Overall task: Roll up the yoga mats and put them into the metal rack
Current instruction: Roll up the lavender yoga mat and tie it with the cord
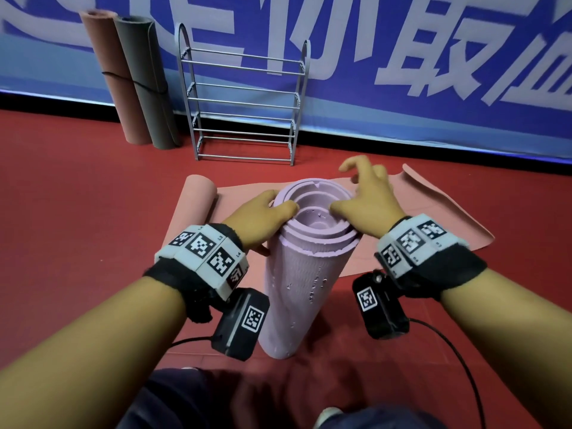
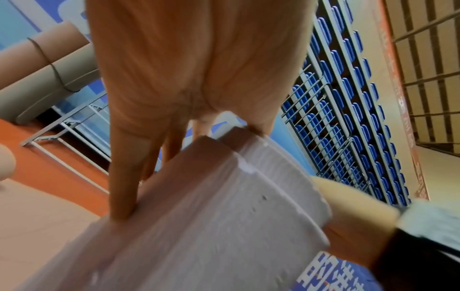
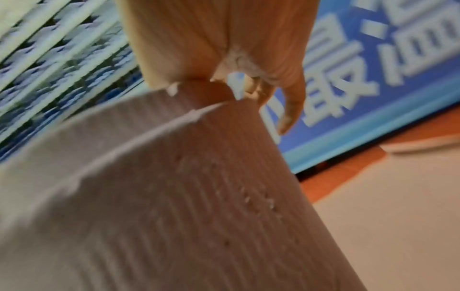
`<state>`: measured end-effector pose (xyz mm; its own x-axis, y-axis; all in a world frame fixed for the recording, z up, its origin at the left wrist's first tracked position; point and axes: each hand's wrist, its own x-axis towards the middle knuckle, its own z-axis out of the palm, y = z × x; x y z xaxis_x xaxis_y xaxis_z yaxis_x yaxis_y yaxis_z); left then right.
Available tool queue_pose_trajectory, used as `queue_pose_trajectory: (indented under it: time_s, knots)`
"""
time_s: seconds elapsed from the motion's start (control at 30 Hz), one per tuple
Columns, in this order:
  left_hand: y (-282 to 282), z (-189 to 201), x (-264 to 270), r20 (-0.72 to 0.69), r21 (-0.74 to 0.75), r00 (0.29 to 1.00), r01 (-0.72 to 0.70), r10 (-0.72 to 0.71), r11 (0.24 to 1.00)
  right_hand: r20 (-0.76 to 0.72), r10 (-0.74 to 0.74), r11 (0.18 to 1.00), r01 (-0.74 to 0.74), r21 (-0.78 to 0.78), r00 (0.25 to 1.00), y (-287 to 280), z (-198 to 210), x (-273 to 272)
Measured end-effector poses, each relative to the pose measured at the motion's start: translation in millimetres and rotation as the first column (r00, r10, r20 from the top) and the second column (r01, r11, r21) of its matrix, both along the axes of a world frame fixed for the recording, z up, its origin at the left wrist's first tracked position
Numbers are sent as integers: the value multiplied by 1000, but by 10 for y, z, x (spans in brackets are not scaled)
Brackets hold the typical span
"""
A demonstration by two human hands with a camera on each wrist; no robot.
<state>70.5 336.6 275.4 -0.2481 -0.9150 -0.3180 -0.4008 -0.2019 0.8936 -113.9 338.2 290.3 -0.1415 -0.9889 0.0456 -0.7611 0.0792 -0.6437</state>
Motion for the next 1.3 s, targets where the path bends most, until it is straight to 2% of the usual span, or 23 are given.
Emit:
queue_pose_trajectory:
  time_s: [0.1,0.17,0.27,0.37,0.5,0.57,0.63,0.73,0.83,0.97,1.07,1.17,1.3]
  knots:
    - [128,-82,18,-91,145,990,-90,104,985,337,-72,969,-14,248,939,18,-53,41]
    - [219,-88,-24,-131,234,989,-37,69,972,408,-62,956,-63,287,911,-21,-147,42]
    - [193,-37,-24,-134,204,987,-61,90,977,406,-14,945,-121,303,914,64,4,156]
    - [89,103,54,-78,155,989,-116,129,981,448,-93,918,-97,384,889,123,102,87]
    - [62,227,54,30,102,997,-72,69,992,290,24,913,-139,383,957,149,94,137]
    - [36,187,10,81,61,995,-68,63,996,239,30,928,-116,354,971,62,31,135]
    - [-94,94,-39,131,-3,989,-69,69,998,259,3,937,-93,336,966,-119,-32,104]
    - [-364,-51,-112,110,-22,990,-81,83,996,340,-26,933,-100,345,940,-470,-177,-3]
    - [-630,-49,-135,65,-4,993,-97,97,995,322,-9,950,-92,299,947,-687,-198,-78]
    - [-721,39,-152,67,2,994,-89,89,996,305,42,947,-135,293,951,-686,-135,-102]
    - [-651,106,-223,92,26,994,-60,58,998,268,-11,955,-69,288,963,-533,-27,-140]
    - [-512,192,-322,97,66,991,-97,90,993,265,-43,950,-43,310,963,-352,74,-157]
    - [-369,270,-416,74,156,982,-185,175,970,337,-139,922,-3,387,931,-196,126,-171]
